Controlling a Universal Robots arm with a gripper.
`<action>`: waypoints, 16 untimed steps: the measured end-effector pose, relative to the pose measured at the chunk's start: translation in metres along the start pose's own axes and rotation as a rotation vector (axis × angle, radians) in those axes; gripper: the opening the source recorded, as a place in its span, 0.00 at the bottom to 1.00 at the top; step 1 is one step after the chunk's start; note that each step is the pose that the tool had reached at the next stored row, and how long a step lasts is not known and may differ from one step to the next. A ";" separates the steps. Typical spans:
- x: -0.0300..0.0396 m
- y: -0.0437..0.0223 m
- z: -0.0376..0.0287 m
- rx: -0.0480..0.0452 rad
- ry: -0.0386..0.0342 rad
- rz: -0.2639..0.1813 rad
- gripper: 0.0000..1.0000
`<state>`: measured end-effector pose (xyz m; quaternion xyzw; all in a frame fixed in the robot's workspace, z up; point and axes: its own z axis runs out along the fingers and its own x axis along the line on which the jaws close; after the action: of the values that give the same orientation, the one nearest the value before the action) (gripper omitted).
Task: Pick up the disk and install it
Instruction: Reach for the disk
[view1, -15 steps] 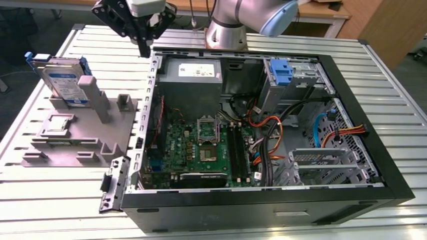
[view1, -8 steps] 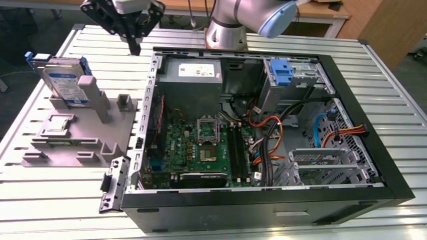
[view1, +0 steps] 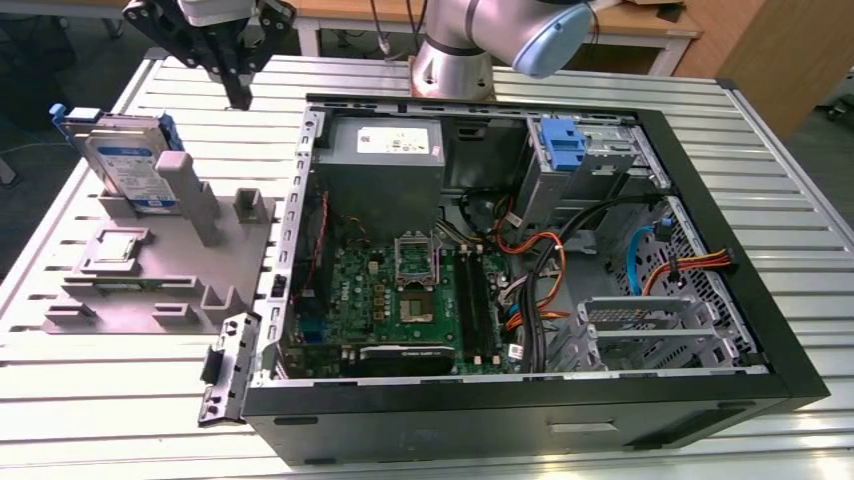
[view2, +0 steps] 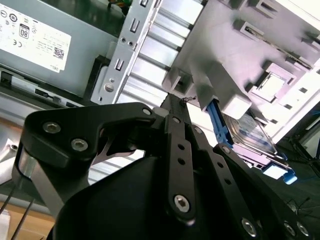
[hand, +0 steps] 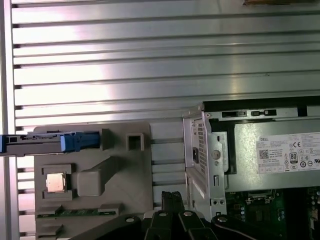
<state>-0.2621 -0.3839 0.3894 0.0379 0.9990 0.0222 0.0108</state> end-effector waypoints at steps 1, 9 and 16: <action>0.0012 -0.0001 0.0001 -0.0001 0.0000 0.000 0.10; 0.0039 -0.0003 0.0001 0.0000 0.0001 0.000 0.10; 0.0090 -0.0006 0.0001 0.0000 0.0000 0.000 0.10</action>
<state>-0.2712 -0.3839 0.3892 0.0379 0.9990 0.0222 0.0108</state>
